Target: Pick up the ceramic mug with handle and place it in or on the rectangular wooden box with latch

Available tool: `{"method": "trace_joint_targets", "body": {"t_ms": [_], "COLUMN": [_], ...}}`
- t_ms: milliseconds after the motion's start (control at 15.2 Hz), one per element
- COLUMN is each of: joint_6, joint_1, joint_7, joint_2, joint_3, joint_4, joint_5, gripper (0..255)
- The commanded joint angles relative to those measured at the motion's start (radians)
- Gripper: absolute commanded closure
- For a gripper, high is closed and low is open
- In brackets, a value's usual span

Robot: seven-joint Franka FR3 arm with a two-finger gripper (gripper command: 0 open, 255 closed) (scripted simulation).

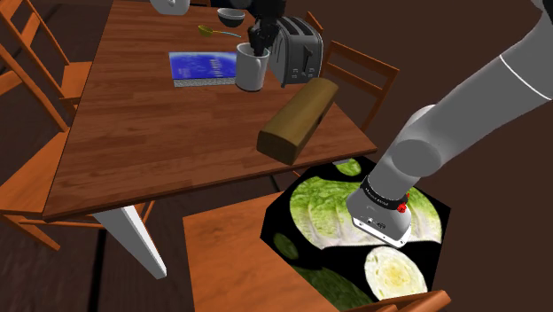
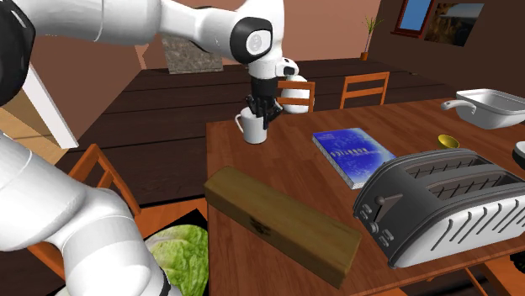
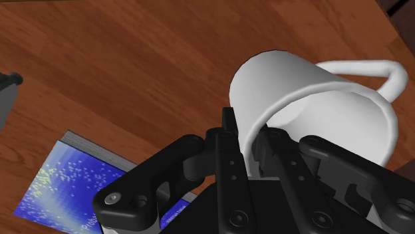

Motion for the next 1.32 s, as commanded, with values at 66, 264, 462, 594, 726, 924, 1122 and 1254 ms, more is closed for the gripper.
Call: {"method": "trace_joint_targets", "body": {"t_ms": [66,264,462,594,726,924,1122,1254], "joint_6": [-0.022,-0.044,-0.068,-0.085,-0.102,-0.128,-0.107,-0.080], "joint_1": [-0.021,-0.044,-0.070,-0.088,-0.107,-0.137,-0.145,-0.146], "joint_7": [-0.066,-0.130,-0.195,-0.238,-0.282,-0.349,-0.366,-0.368], "joint_2": [-0.075,-0.140,-0.196,-0.229,-0.258,-0.294,-0.301,-0.300], "joint_3": [-0.046,-0.095,-0.146,-0.181,-0.216,-0.271,-0.285,-0.287], "joint_4": [-0.060,-0.109,-0.148,-0.168,-0.183,-0.198,-0.227,-0.253], "joint_5": [-0.002,-0.015,-0.034,-0.050,-0.069,-0.100,-0.108,-0.109], "gripper": [255,255,255,255,255,255,255,255]}}
